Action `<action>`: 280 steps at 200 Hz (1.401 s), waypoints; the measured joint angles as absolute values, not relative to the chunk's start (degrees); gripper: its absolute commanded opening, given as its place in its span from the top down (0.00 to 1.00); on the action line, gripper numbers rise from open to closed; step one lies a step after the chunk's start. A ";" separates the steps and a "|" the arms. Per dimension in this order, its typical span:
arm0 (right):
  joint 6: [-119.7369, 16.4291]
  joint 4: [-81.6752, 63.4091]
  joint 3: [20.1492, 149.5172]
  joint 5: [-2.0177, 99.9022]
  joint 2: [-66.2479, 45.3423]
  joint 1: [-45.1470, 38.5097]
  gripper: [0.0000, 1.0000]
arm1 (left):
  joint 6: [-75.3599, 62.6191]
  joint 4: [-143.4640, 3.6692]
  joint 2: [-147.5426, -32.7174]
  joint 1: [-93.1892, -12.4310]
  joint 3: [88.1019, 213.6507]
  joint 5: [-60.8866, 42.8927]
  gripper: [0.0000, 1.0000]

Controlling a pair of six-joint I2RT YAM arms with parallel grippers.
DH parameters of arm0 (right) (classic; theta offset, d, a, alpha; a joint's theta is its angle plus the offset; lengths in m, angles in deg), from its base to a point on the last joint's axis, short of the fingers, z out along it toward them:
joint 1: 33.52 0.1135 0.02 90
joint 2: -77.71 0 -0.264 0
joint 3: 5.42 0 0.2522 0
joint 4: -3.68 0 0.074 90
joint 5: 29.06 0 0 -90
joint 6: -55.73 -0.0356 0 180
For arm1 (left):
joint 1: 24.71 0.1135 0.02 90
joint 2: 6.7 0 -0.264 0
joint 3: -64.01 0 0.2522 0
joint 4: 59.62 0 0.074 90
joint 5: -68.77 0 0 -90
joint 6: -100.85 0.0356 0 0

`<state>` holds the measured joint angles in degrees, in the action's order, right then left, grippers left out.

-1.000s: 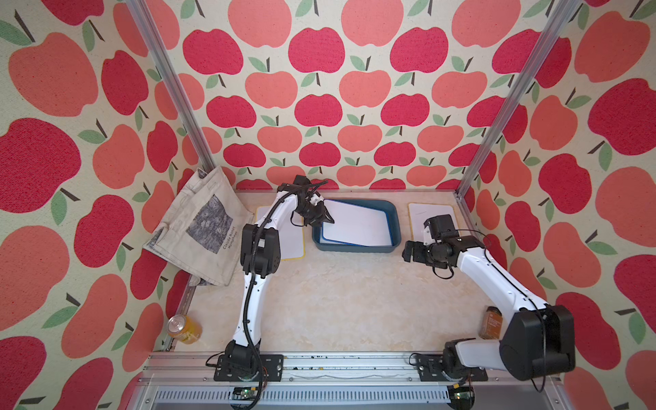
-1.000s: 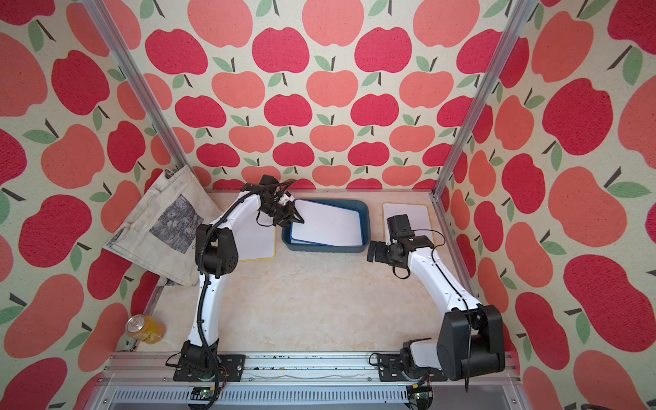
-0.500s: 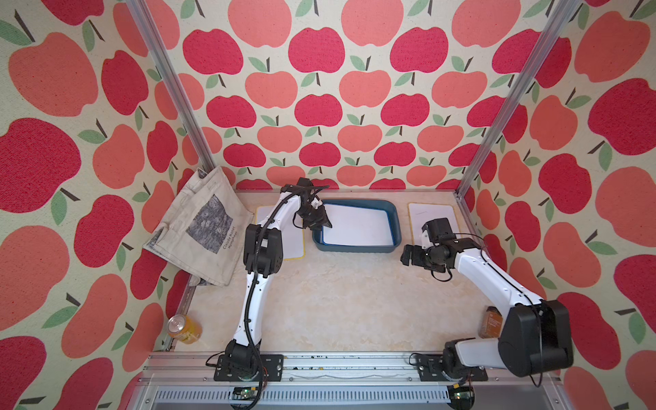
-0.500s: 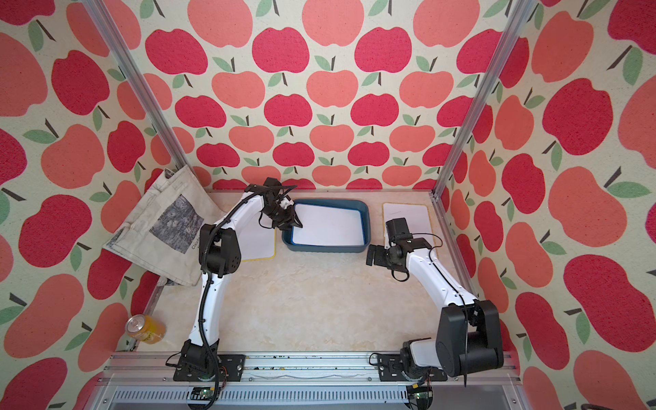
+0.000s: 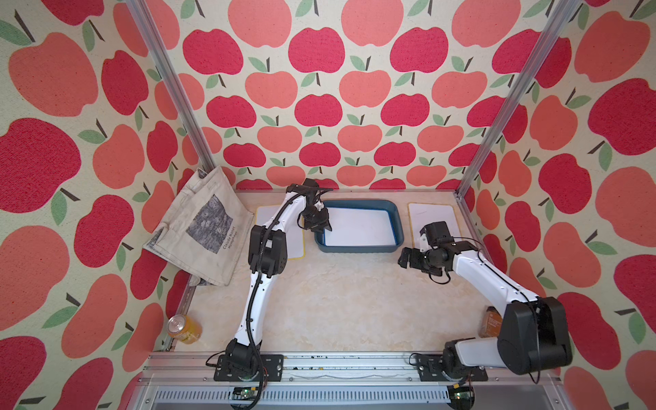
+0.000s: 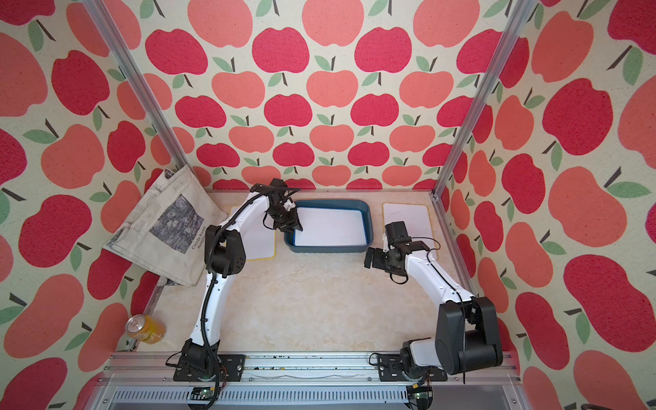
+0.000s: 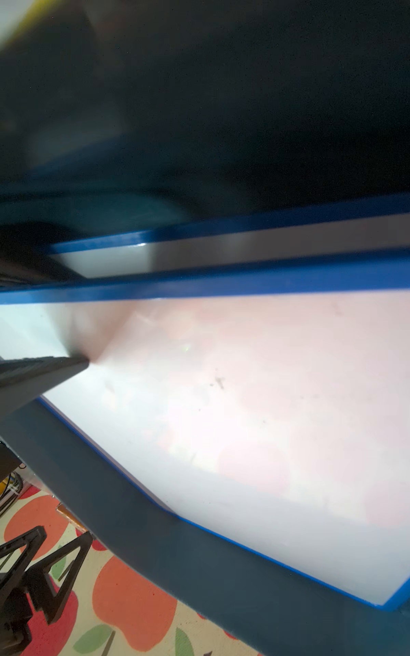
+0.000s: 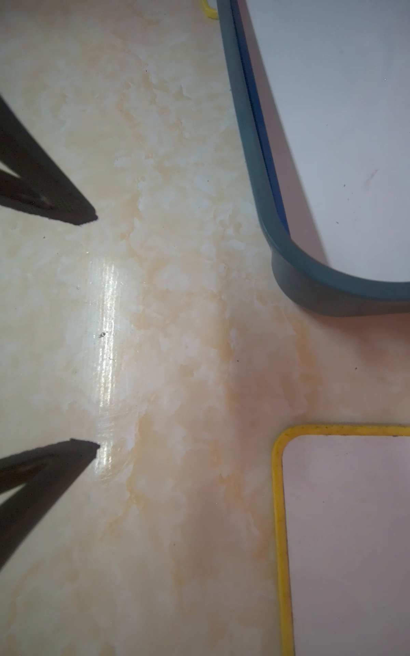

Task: Put the whiteboard into the storage box
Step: Place the whiteboard in the storage box.

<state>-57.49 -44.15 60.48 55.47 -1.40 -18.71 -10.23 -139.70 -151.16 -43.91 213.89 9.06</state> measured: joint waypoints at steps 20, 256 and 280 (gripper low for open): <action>-57.97 -43.84 60.29 54.68 -2.03 -18.71 0.01 | -10.25 -140.27 -151.25 -44.59 214.28 6.72 0.66; -61.01 -40.41 58.19 50.75 -5.09 -17.38 0.01 | -12.22 -144.08 -151.89 -48.96 215.81 -10.72 0.57; -60.99 -40.08 58.19 50.77 -5.66 -17.40 0.01 | -12.29 -144.05 -151.82 -48.94 215.83 -10.26 0.56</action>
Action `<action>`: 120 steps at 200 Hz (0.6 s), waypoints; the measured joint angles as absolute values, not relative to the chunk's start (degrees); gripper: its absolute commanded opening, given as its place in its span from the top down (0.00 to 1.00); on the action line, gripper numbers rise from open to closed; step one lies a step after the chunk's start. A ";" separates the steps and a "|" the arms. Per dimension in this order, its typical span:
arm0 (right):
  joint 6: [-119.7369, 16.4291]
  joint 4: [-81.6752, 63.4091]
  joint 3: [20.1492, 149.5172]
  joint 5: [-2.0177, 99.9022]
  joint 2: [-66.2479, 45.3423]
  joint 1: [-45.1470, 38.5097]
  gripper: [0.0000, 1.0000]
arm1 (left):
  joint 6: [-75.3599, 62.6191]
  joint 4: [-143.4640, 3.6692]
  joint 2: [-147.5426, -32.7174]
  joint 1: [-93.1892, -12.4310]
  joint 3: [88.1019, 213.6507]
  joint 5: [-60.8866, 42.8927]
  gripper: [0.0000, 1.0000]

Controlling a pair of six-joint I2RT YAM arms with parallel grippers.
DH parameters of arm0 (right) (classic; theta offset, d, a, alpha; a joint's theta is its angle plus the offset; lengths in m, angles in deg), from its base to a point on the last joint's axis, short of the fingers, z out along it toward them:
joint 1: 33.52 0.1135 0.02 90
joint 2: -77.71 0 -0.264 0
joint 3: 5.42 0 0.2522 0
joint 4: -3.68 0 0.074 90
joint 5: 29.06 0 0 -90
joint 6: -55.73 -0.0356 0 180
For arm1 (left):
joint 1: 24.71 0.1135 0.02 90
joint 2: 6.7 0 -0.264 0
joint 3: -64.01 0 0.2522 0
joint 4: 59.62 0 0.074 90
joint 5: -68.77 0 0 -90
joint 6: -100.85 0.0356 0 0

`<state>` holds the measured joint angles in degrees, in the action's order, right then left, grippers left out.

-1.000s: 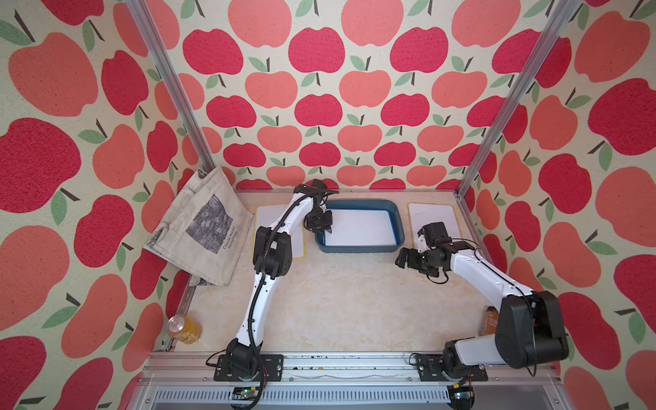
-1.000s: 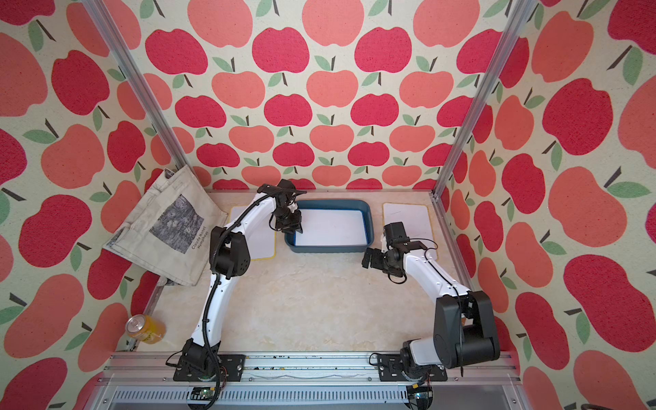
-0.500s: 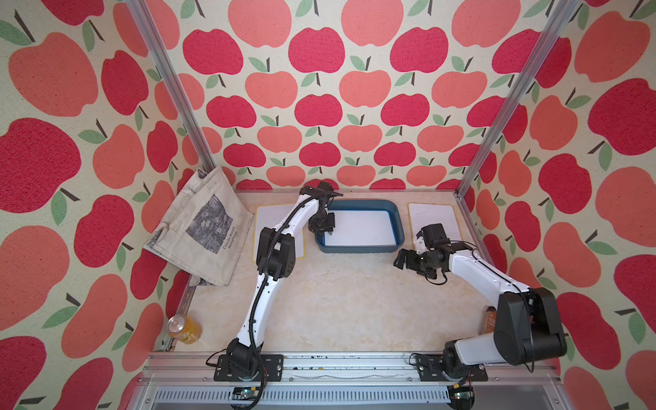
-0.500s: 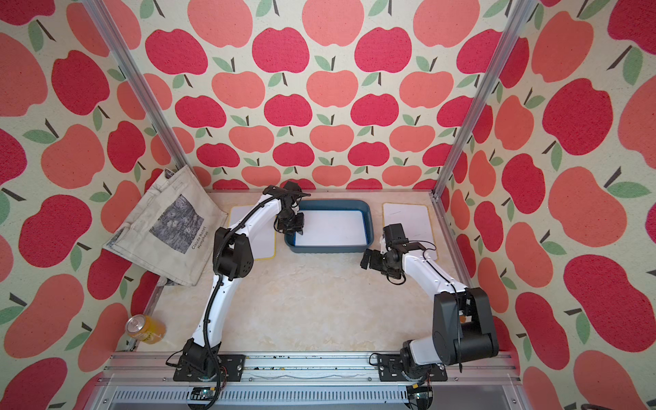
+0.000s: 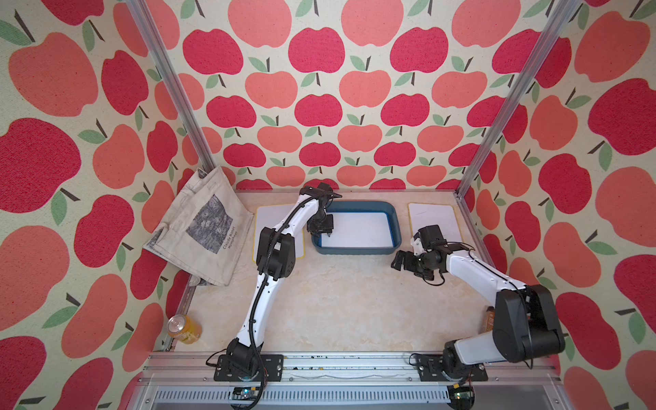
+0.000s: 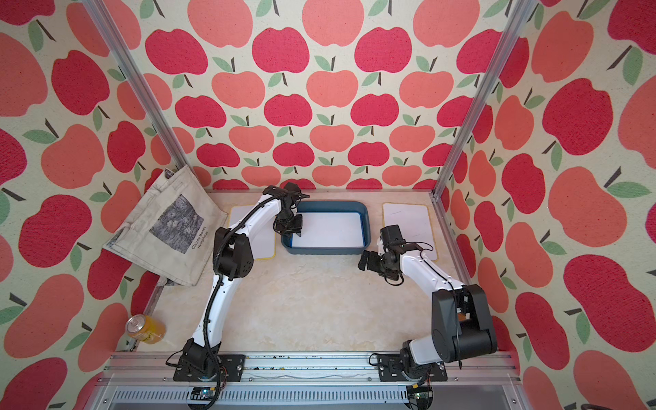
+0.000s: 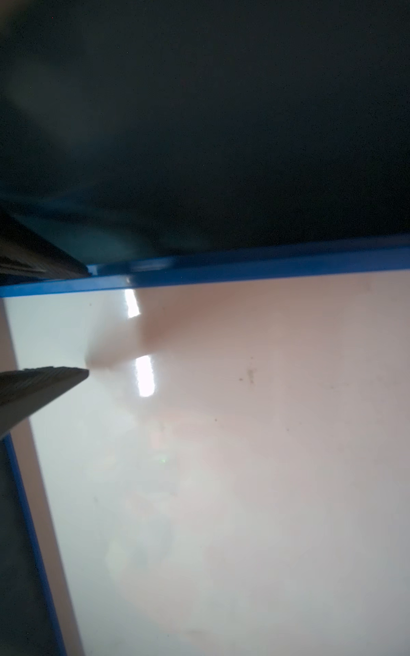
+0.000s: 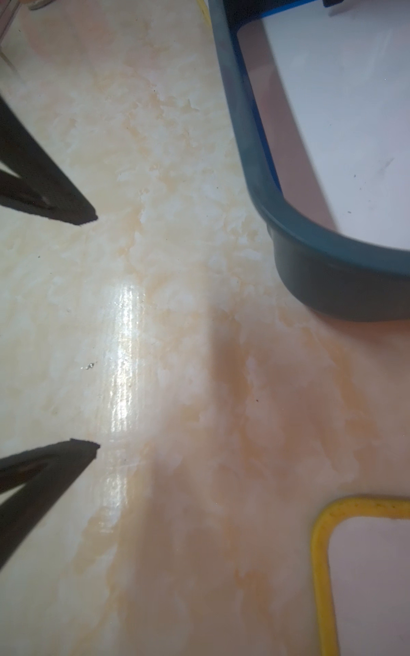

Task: Put the whiteboard into the storage box
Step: Place the whiteboard in the storage box.

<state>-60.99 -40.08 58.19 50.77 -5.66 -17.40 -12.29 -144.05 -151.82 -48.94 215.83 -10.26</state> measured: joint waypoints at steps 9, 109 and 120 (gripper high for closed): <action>-60.99 -40.10 58.19 50.77 -5.92 -17.40 0.01 | -12.35 -144.03 -151.75 -48.96 215.83 -10.13 0.56; -60.92 -40.13 58.25 50.99 -8.70 -17.40 0.01 | -11.98 -142.81 -134.44 -49.40 206.43 -17.28 0.53; -60.92 -40.10 58.25 51.01 -8.70 -17.38 0.01 | -12.00 -142.00 -130.64 -49.31 201.21 -19.38 0.53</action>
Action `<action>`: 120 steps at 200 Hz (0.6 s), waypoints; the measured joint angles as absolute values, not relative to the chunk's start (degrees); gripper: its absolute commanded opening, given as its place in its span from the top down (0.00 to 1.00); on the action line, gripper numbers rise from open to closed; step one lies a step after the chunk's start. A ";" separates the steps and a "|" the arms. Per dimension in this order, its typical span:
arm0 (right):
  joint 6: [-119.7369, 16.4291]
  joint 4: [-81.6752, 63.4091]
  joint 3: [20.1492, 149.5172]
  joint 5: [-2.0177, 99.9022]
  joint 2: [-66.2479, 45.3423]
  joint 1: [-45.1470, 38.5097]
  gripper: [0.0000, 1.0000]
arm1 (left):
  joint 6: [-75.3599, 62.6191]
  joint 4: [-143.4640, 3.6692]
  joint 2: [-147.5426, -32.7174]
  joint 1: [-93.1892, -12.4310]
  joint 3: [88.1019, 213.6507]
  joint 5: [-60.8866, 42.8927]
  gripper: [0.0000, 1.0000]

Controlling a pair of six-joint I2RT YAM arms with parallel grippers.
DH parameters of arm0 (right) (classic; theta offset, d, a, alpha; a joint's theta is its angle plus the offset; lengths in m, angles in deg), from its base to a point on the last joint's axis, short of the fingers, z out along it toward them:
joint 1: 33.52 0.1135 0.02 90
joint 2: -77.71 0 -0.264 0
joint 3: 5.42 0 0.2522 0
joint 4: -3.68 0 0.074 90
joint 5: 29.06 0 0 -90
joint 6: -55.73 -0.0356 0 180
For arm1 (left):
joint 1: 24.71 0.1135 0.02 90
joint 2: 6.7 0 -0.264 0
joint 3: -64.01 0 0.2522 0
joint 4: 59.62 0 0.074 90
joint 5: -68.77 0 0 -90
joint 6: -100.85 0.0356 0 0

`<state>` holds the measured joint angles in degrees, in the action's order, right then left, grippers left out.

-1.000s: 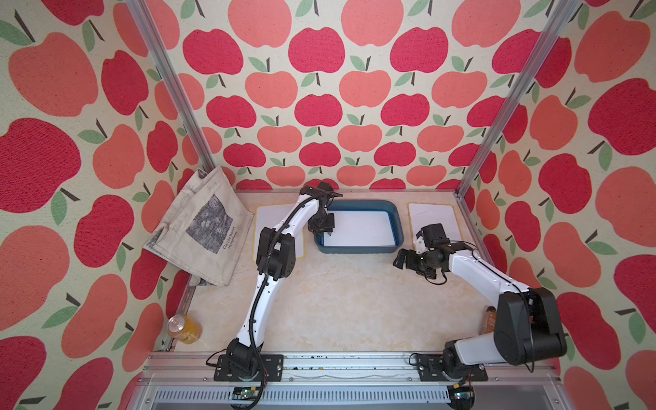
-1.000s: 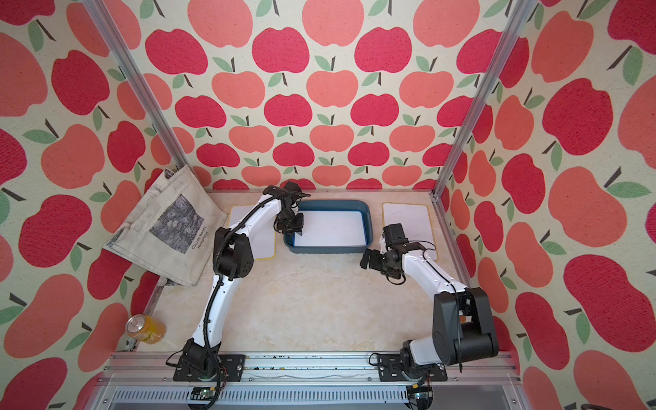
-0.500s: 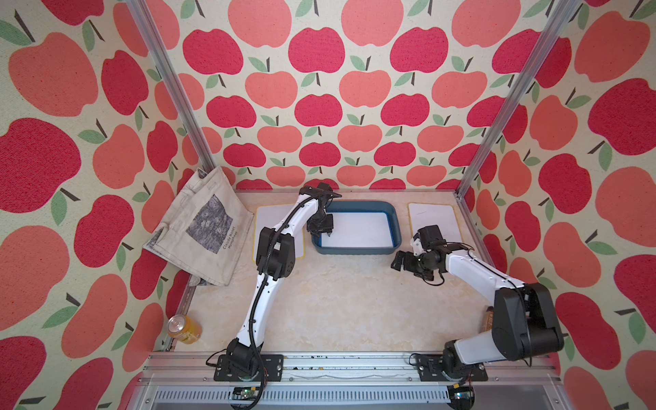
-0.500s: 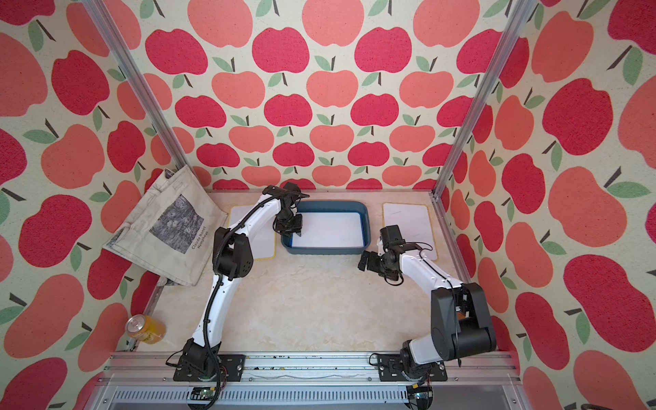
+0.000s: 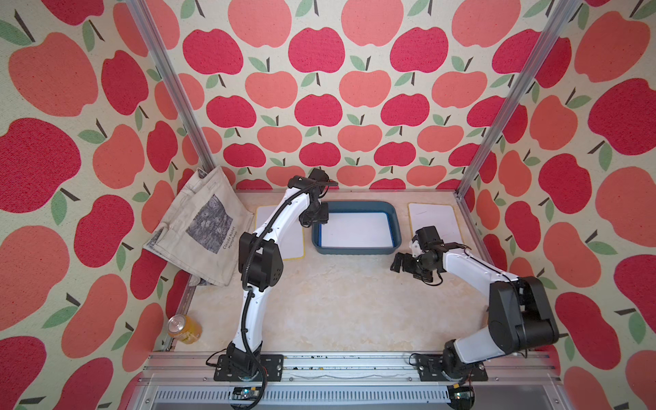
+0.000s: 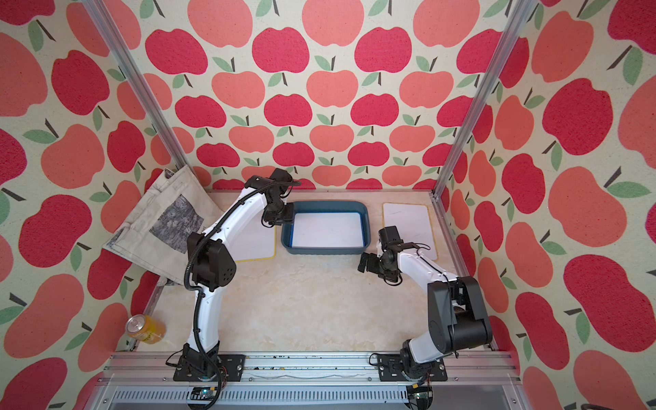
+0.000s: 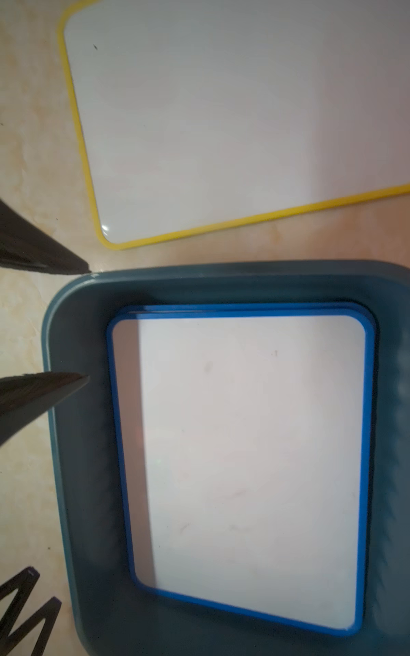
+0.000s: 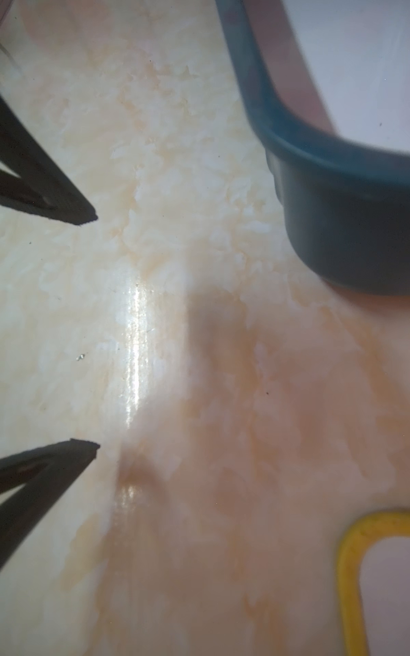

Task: Put the whiteboard into the storage box
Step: Place the whiteboard in the storage box, then move the whiteboard to the center of the board.

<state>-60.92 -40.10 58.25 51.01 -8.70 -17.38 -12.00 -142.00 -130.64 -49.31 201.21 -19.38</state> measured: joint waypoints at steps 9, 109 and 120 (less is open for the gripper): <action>-60.90 -40.13 58.25 51.03 -8.70 -17.38 0.01 | -12.02 -140.80 -127.19 -48.94 195.83 -20.67 0.53; -60.77 -41.00 59.76 53.15 -5.42 -13.18 0.01 | -14.97 -125.15 -115.80 -34.67 164.97 -20.17 0.78; -60.77 -41.00 59.76 53.37 -5.14 -13.10 0.01 | -15.04 -123.99 -117.26 -34.78 165.82 -19.90 0.79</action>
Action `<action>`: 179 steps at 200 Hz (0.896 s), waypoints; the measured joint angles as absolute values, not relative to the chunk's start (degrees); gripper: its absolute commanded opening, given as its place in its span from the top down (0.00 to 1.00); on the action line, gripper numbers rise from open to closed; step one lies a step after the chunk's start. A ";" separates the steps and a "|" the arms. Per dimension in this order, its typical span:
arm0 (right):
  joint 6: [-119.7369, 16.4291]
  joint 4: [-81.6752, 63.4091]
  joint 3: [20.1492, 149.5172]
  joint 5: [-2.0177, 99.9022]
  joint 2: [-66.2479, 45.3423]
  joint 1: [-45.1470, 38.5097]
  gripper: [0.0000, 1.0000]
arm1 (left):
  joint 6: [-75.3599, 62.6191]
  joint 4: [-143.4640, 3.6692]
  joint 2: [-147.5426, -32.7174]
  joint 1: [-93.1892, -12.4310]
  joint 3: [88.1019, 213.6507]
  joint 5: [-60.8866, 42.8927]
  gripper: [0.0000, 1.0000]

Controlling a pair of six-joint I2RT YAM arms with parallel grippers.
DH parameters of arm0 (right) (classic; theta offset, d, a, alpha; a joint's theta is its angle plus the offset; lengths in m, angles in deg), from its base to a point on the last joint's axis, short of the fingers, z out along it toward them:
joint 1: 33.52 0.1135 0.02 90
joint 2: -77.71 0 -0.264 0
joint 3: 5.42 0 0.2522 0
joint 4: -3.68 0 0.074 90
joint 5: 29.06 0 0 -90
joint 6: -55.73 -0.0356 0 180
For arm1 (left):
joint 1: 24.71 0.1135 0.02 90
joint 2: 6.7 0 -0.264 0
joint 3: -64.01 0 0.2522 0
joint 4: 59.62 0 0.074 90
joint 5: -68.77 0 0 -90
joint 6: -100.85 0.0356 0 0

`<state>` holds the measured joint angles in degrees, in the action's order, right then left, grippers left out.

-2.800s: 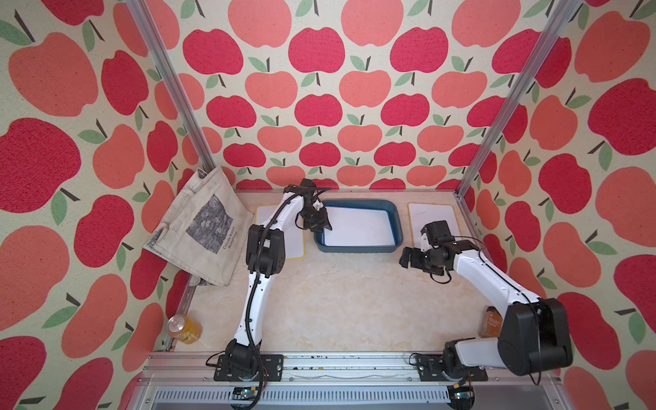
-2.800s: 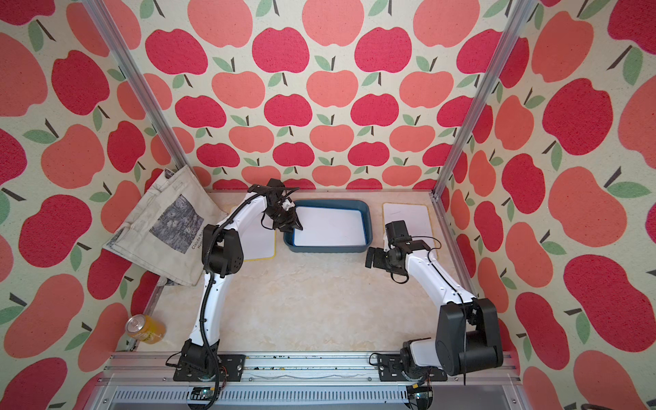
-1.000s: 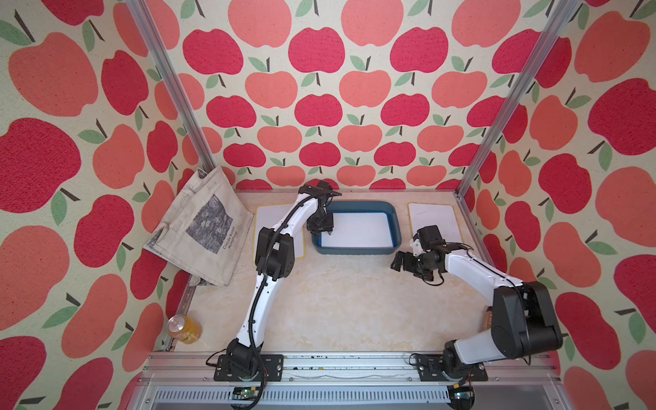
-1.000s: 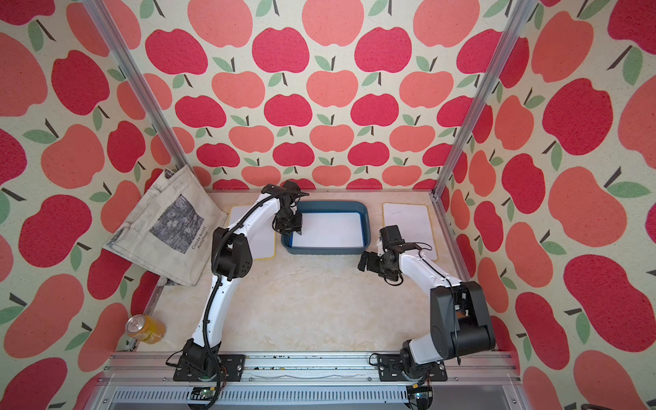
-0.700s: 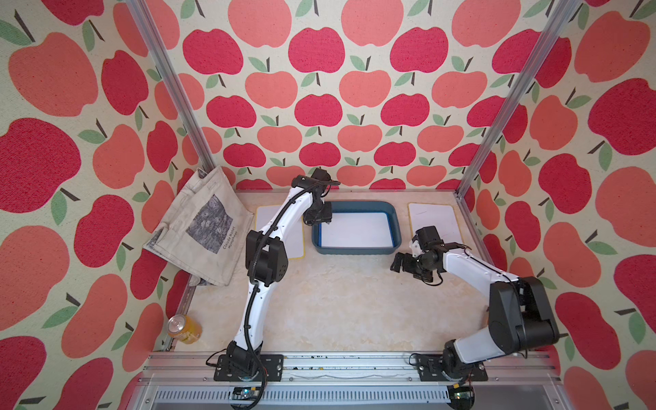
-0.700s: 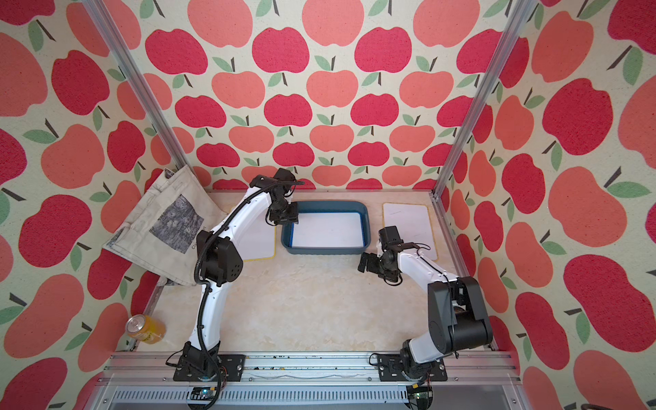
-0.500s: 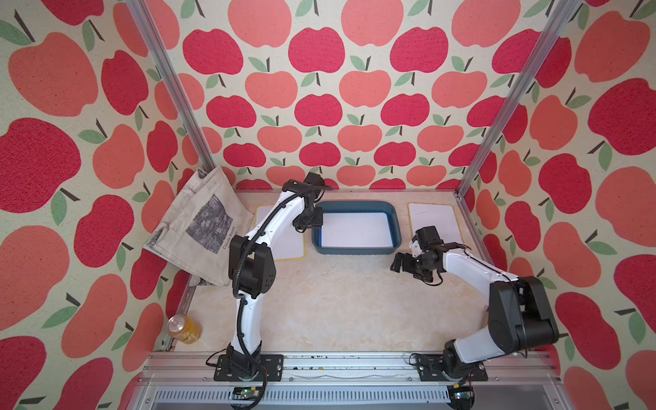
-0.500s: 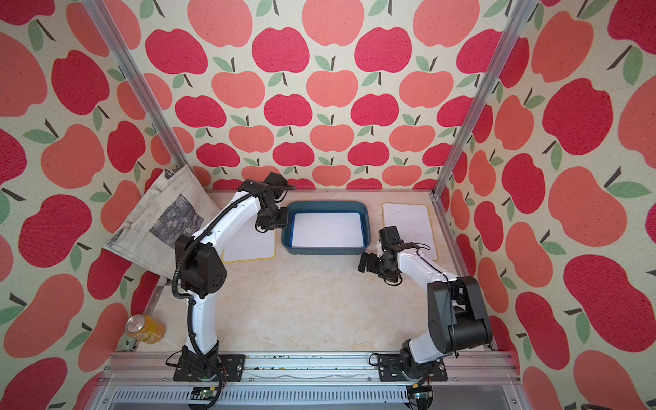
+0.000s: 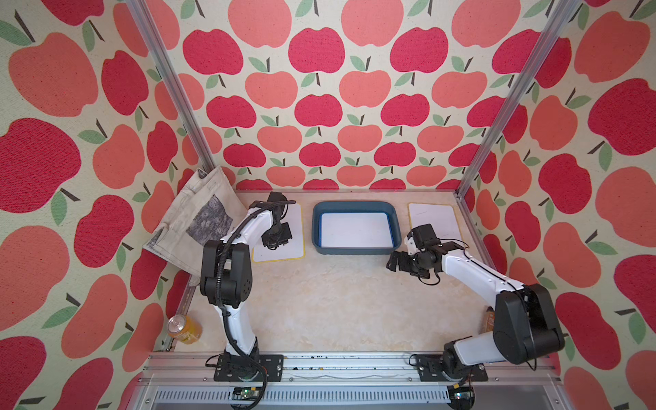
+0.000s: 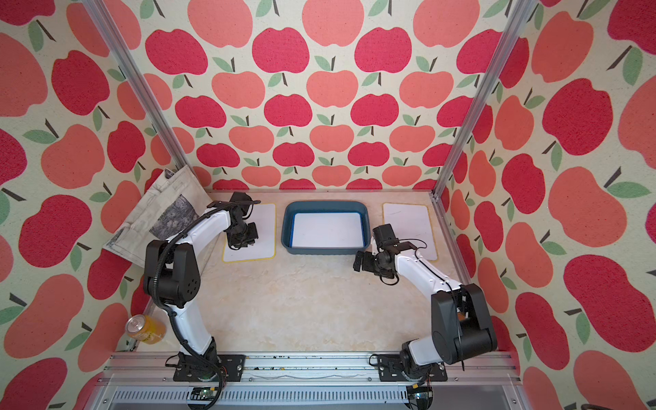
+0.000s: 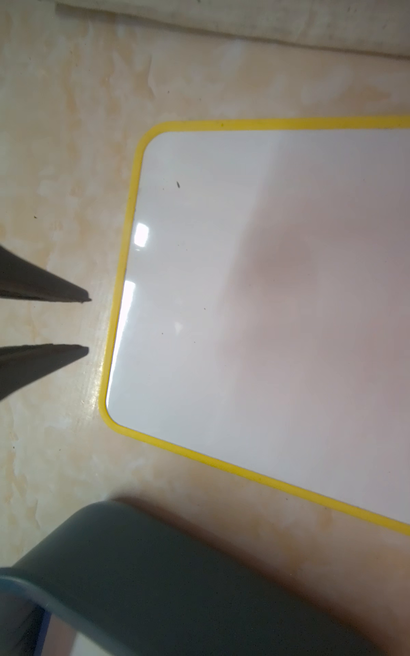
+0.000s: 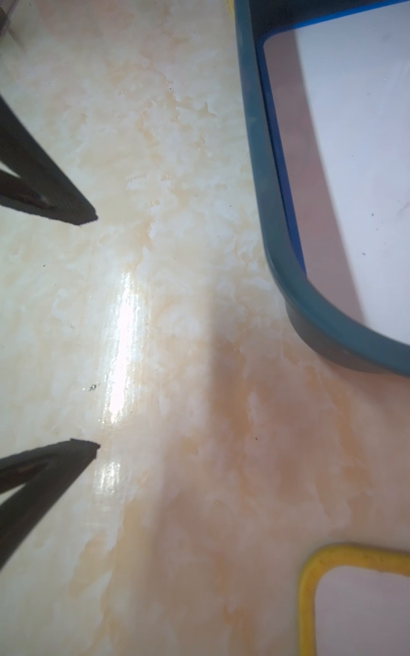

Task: Put the whiteboard into the storage box
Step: Move the whiteboard to the center of the board.

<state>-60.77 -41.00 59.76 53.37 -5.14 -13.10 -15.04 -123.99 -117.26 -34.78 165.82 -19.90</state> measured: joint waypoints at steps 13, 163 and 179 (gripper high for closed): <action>-60.77 -41.02 59.76 53.41 -4.98 -13.01 0.01 | -15.04 -123.03 -119.82 -34.93 167.55 -19.51 0.81; -61.60 -40.96 55.70 53.54 -0.11 -13.01 0.01 | -20.68 -113.10 -119.21 -39.10 154.96 -18.70 0.90; -61.73 -40.85 54.71 53.46 0.76 -13.01 0.01 | -21.84 -112.38 -117.59 -40.39 152.60 -18.85 0.90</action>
